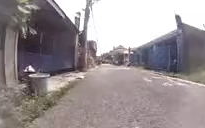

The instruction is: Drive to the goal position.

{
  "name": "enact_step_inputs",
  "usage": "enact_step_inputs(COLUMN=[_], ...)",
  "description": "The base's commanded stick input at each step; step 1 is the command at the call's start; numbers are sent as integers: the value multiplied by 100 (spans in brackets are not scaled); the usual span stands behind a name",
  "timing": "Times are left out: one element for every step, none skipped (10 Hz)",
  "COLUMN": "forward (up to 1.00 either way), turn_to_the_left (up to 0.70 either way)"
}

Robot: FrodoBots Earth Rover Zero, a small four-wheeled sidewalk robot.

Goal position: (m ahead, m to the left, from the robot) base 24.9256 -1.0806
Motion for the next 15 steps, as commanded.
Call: enact_step_inputs(forward=[100, 100, 100, 100, 100, 100, 100, 100, 100, 100, 100, 100, 100, 100, 100], turn_to_the_left=[0, 0, 0, 0, 0, 0, 0, 0, 0, 0, 0, 0, -27, -27, -20])
